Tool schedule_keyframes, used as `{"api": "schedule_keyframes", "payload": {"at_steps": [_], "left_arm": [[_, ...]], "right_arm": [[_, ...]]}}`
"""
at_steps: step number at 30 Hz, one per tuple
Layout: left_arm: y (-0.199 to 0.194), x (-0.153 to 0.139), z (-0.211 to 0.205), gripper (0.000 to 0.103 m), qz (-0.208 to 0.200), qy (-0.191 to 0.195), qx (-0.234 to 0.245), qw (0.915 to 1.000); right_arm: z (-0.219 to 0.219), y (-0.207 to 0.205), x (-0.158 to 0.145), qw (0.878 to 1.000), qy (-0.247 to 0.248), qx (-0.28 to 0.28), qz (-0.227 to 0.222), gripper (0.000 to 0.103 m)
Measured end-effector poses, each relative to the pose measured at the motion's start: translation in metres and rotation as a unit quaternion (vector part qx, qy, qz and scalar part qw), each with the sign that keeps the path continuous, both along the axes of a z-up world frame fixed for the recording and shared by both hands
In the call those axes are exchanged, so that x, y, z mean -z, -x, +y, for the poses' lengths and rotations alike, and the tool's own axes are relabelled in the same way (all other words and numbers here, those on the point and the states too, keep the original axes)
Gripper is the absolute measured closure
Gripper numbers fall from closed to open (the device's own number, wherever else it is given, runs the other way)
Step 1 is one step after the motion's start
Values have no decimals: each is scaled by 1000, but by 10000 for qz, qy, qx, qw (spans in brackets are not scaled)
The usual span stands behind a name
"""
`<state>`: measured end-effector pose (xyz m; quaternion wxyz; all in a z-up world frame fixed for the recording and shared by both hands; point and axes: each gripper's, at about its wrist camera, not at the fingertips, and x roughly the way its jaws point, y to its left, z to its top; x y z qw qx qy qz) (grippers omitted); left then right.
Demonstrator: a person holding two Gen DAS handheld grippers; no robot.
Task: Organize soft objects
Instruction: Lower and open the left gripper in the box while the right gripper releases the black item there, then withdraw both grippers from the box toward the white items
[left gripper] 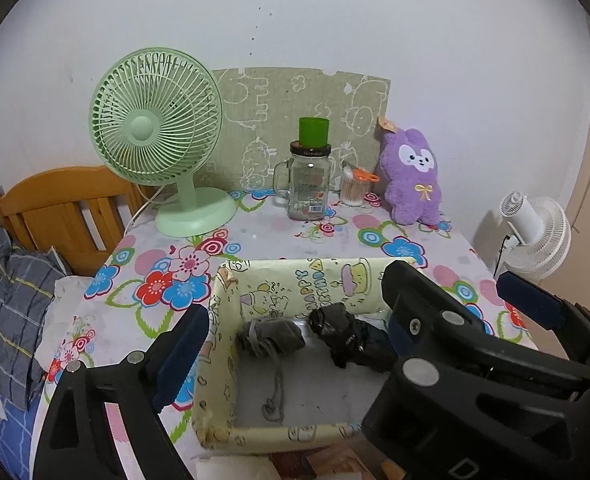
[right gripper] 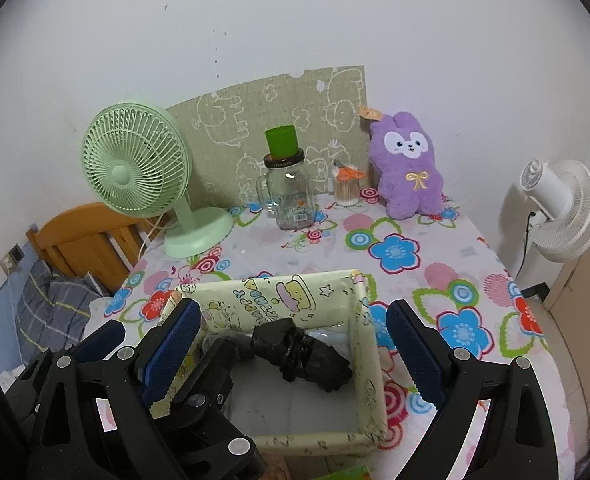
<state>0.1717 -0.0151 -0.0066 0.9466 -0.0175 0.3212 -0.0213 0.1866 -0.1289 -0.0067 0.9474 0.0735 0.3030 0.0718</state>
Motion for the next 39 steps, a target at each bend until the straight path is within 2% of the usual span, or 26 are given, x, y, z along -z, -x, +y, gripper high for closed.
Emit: {"api": "schedule_keyframes", "payload": {"at_steps": [7, 11, 24, 34, 39], "left_arm": [[24, -10, -4, 10, -117, -12, 7, 9999], [38, -16, -8, 10, -232, -57, 4, 9997], [69, -22, -14, 10, -330, -19, 92, 9994], [95, -11, -19, 10, -421, -253, 45, 9988], [103, -2, -20, 10, -350, -226, 97, 9991]], "right_arm": [[-6, 26, -13, 9998, 14, 22, -199, 6], [-8, 40, -18, 9994, 34, 106, -318, 0], [-16, 73, -26, 9990, 89, 26, -443, 0], [-20, 103, -16, 9976, 161, 93, -669, 0], [-20, 109, -5, 9982, 109, -20, -591, 0]]}}
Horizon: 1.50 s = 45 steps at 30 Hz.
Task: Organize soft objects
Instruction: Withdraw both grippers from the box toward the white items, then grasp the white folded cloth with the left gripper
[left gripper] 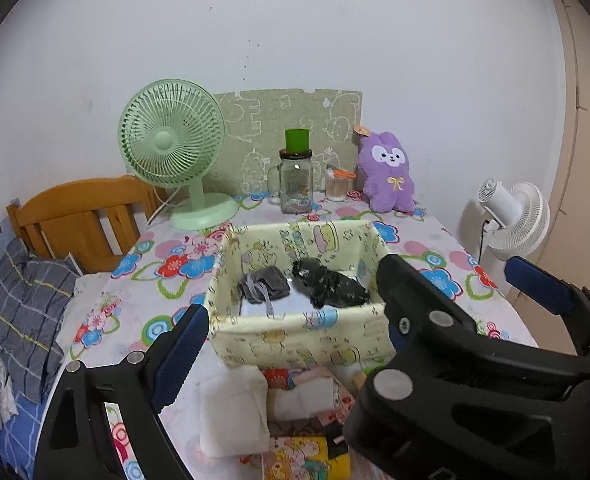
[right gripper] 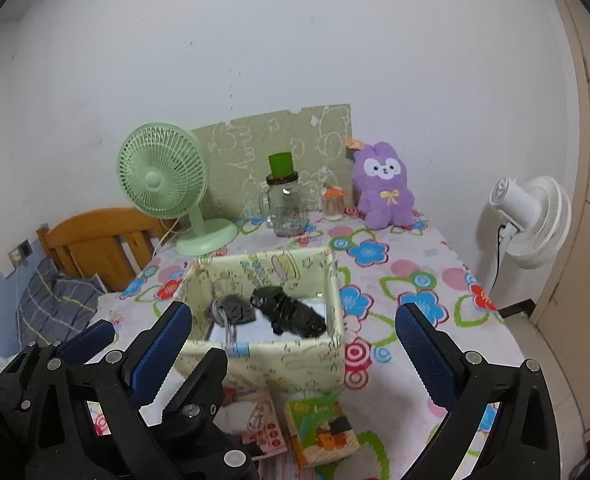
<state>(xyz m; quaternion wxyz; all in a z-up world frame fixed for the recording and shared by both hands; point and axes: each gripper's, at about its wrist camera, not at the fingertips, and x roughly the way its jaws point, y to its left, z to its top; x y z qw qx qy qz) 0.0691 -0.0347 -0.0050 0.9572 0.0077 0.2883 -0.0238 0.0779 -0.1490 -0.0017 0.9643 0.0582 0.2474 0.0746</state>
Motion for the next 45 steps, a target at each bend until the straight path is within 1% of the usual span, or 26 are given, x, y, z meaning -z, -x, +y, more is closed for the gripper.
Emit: {"api": "schedule_keyframes", "payload": {"at_steps": [3, 9, 14, 21, 24, 28, 35, 36, 40, 42, 45], "left_arm": [[5, 7, 0, 10, 19, 8, -2, 10000], [10, 24, 2, 10, 214, 74, 9, 9997], [18, 37, 2, 10, 295, 83, 51, 9995], [22, 57, 7, 10, 444, 133, 53, 9989], [21, 64, 8, 10, 534, 139, 19, 9985], [19, 72, 11, 10, 593, 39, -4, 9982], [12, 81, 24, 11, 700, 79, -128, 9974], [10, 83, 26, 12, 726, 79, -173, 9972], [6, 88, 35, 16, 805, 128, -246, 9964], [3, 91, 40, 23, 855, 172, -257, 9959], [0, 96, 43, 27, 931, 238, -242, 9951]], "right_arm": [[1, 5, 8, 10000, 0, -19, 3, 0], [3, 9, 27, 9998, 25, -90, 203, 0], [6, 15, 40, 9996, 52, -11, 262, 0], [12, 17, 61, 9987, 35, -89, 500, 1], [14, 18, 68, 9984, 61, -106, 548, 1], [15, 14, 79, 9975, 3, -160, 686, 1], [20, 8, 89, 9963, 81, -157, 837, 3], [21, 7, 91, 9960, 89, -168, 870, 4], [27, 3, 95, 9951, 128, -219, 951, 6], [30, 1, 97, 9946, 149, -258, 998, 7], [34, -3, 101, 9935, 178, -313, 1084, 9]]}}
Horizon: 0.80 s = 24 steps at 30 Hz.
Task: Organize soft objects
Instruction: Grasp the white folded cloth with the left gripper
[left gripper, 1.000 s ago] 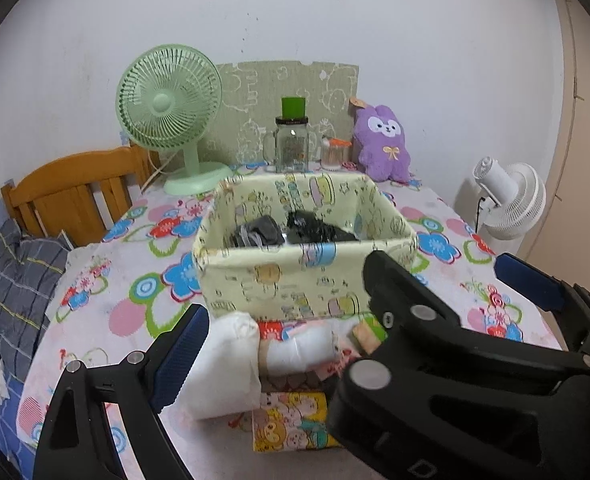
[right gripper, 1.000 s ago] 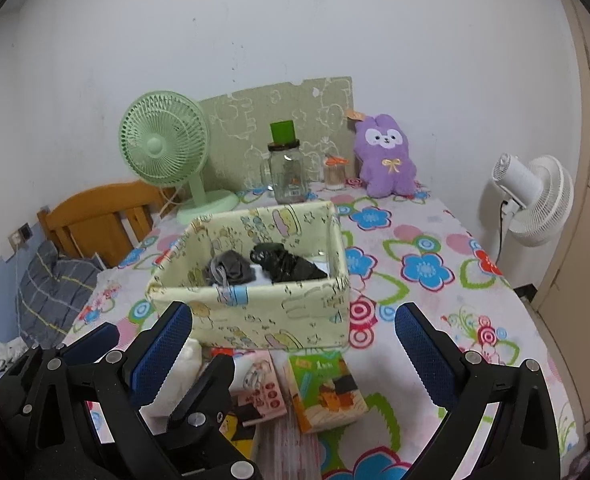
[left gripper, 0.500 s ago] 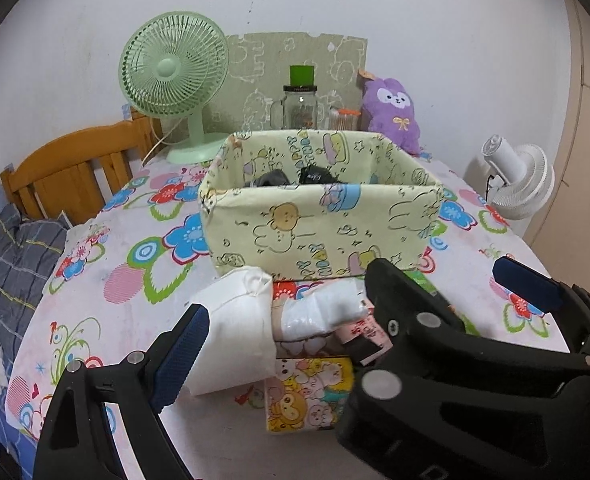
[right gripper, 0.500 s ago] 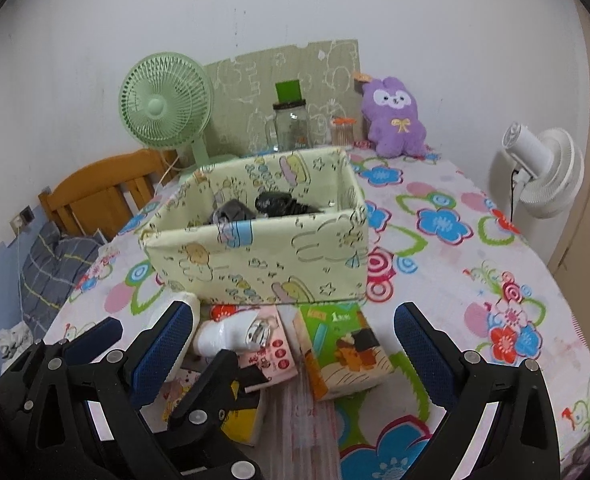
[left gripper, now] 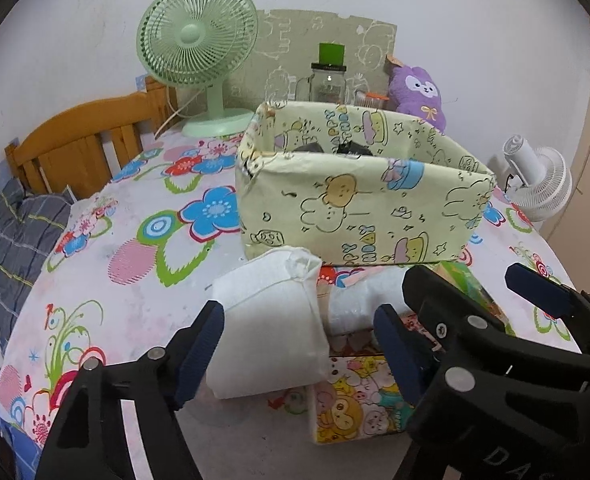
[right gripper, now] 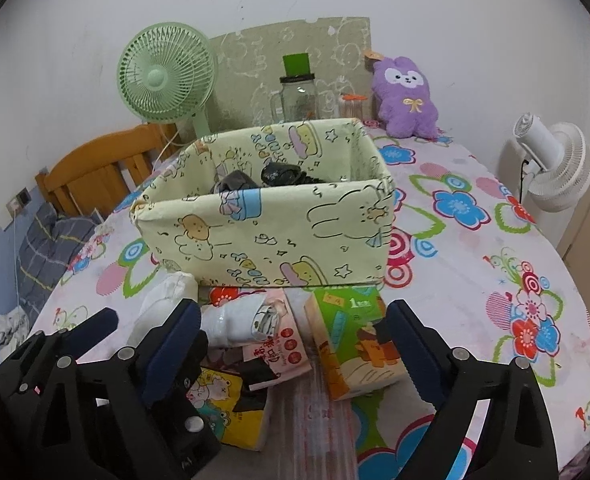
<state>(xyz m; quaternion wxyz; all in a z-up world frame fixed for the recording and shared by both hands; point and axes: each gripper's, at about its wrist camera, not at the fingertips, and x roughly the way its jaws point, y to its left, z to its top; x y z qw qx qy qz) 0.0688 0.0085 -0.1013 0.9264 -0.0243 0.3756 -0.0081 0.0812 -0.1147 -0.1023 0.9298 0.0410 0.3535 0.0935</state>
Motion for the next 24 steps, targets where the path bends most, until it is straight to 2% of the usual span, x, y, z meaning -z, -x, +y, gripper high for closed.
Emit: {"api": "schedule_keyframes", "payload": {"at_steps": [4, 8, 13, 15, 18, 24], "left_arm": [[-4, 7, 4, 36, 104, 77, 4, 9999], [-8, 13, 9, 54, 209, 119, -39, 9997], [-10, 15, 12, 62, 218, 134, -35, 9997], [-9, 14, 11, 71, 171, 110, -61, 9998], [-9, 12, 11, 77, 100, 45, -68, 9999], [-7, 5, 6, 81, 31, 12, -45, 10000]], "right_arm": [[6, -5, 5, 9999, 66, -31, 87, 10], [11, -9, 9, 9998, 125, -67, 139, 11], [16, -13, 12, 9996, 155, -108, 201, 11], [17, -13, 13, 9996, 168, -116, 211, 11], [16, -14, 12, 9996, 132, -107, 214, 11], [11, -12, 8, 9998, 61, -70, 164, 11]]}}
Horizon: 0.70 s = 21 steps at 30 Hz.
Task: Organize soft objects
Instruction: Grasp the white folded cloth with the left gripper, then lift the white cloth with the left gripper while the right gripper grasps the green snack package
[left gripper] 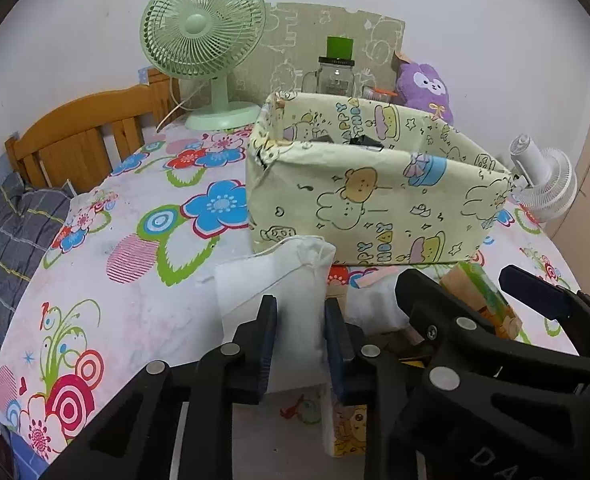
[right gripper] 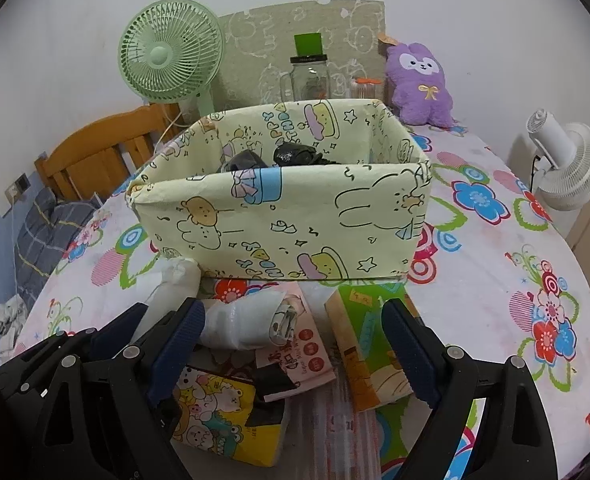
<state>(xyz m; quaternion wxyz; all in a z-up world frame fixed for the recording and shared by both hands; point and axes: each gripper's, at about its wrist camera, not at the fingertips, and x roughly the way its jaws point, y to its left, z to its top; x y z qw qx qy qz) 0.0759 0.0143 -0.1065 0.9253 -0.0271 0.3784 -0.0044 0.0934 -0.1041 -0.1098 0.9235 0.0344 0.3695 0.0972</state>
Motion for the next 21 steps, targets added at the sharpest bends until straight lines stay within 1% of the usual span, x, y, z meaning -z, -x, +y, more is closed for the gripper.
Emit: {"api": "schedule_keyframes", "payload": {"at_steps": [7, 13, 15, 18, 21], "left_arm": [[2, -11, -14, 84, -120, -79, 52, 9999], [1, -13, -30, 84, -151, -205, 149, 9996], [0, -12, -36, 84, -139, -235, 204, 9994], [-2, -11, -44, 84, -113, -313, 248, 9991], [-4, -8, -50, 84, -75, -397, 282, 9988]], "right_arm": [[-14, 4, -7, 9998, -171, 69, -73, 11], [-29, 5, -9, 9997, -150, 149, -93, 11], [-35, 4, -7, 9996, -175, 194, -76, 17], [-43, 2, -3, 9995, -208, 254, -12, 21], [-49, -1, 2, 9992, -260, 282, 67, 22]]}}
